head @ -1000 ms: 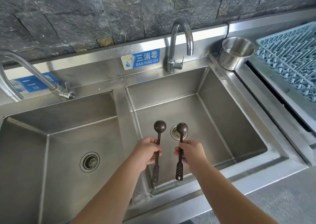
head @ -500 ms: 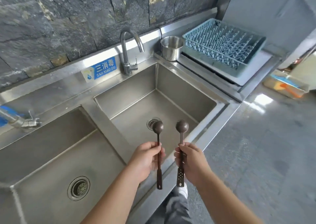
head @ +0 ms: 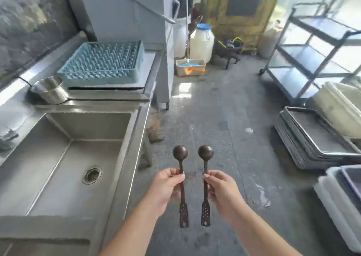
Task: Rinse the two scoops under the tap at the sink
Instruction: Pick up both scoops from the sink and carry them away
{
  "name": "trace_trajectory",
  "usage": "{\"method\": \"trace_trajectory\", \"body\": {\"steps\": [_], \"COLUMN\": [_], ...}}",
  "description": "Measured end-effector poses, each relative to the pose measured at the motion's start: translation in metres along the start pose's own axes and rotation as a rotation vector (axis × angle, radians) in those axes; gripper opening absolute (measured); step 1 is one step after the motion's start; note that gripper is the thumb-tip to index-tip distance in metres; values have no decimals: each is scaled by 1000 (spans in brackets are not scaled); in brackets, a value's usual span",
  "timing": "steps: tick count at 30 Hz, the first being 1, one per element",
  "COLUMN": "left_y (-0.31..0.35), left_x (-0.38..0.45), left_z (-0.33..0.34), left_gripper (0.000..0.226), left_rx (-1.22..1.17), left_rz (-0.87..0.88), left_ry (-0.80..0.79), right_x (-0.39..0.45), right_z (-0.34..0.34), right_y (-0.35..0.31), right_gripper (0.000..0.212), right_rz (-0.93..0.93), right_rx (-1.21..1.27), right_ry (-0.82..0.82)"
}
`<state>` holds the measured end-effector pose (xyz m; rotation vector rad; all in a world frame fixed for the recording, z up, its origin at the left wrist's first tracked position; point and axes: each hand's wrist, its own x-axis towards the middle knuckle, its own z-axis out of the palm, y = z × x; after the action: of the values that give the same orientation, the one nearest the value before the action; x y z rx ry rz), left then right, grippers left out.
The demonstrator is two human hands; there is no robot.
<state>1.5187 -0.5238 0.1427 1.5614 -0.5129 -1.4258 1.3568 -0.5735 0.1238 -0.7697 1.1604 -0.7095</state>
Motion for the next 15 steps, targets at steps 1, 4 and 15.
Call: {"method": "trace_trajectory", "body": {"steps": [1, 4, 15], "left_y": [-2, -17, -125], "left_x": [0, -7, -109], "left_z": [23, 96, 390], "left_gripper": [6, 5, 6], "left_rx": [43, 150, 440], "left_rz": [1, 2, -34], "left_ry": [-34, -159, -678], "right_x": [-11, -46, -236], "right_z": [-23, -96, -375], "right_y": [-2, -3, 35], "right_gripper": [7, 8, 8], "right_rz": [-22, -84, -193], "right_rx": [22, 65, 348], "right_ry": [29, 139, 631]}}
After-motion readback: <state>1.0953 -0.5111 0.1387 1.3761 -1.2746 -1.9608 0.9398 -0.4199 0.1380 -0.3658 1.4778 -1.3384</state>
